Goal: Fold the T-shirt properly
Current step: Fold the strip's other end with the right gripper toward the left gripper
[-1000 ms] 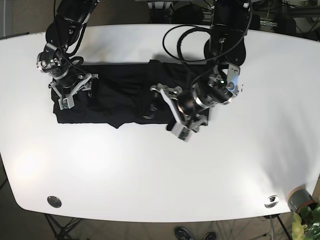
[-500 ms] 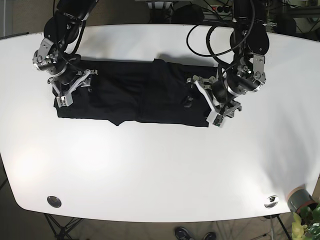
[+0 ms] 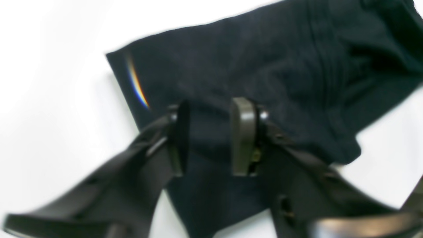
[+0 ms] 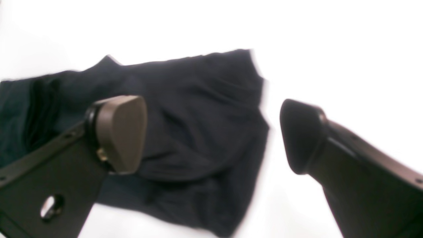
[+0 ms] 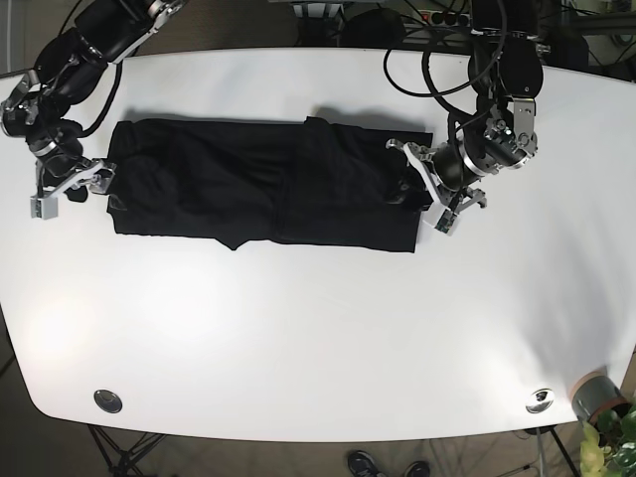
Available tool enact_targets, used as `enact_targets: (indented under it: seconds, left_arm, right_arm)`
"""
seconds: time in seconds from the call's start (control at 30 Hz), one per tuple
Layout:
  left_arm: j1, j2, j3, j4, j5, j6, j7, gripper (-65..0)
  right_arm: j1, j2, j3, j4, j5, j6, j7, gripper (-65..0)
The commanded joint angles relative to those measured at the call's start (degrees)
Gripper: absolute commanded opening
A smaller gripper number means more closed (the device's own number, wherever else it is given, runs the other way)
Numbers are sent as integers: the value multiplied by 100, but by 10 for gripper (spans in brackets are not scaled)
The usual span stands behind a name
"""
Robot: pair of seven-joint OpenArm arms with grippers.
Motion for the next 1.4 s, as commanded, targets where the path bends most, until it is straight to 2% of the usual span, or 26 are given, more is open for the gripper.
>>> enact_targets:
  seconds: [0.0, 0.07, 0.17, 0.3, 0.53, 0.77, 0.9, 1.13, 1.2, 1.3, 1.37]
  left_arm:
    - [-48, -45, -25, -124, -68, -209, -325, -549]
    - [-48, -45, -25, -273, -59, -332, -466, -596]
    - [-48, -53, -130, -511, -59, -428, -650, -633]
    - [-56, -27, -323, -713, -77, -630, -712, -636]
    - [-100, -18, -376, -1108, -59, -771, -738, -637]
    - [-162, -18, -385, -1108, -51, -771, -738, -636]
    - [-171, -18, -385, -1152, -51, -771, -738, -636]
    - [-171, -18, -359, -1152, -42, -771, -738, -636]
    - [-171, -18, -359, -1152, -42, -762, -738, -636]
    - [-171, -18, -359, -1152, -42, -762, -738, -636]
    - [-171, -18, -359, -1152, -42, -762, -738, -635]
  right_arm:
    - [218, 447, 168, -595, 355, 10, -49, -71]
    - [270, 650, 194, -1026, 434, 10, -40, -73]
    - [341, 861, 387, -1659, 434, 10, -40, -75]
    - [429, 1019, 458, -2362, 434, 10, -22, -75]
    - [420, 1001, 405, -2793, 434, 10, 109, -75]
    - [350, 597, 18, -2494, 434, 10, 101, -81]
    - [218, 245, -298, -2054, 399, 10, 101, -81]
    - [112, -45, -606, -1782, 373, 10, 101, -84]
    - [112, -71, -615, -1782, 373, 10, 109, -106]
    - [112, -71, -624, -1782, 373, 10, 118, -205]
    - [112, -71, -624, -1782, 373, 10, 127, -303]
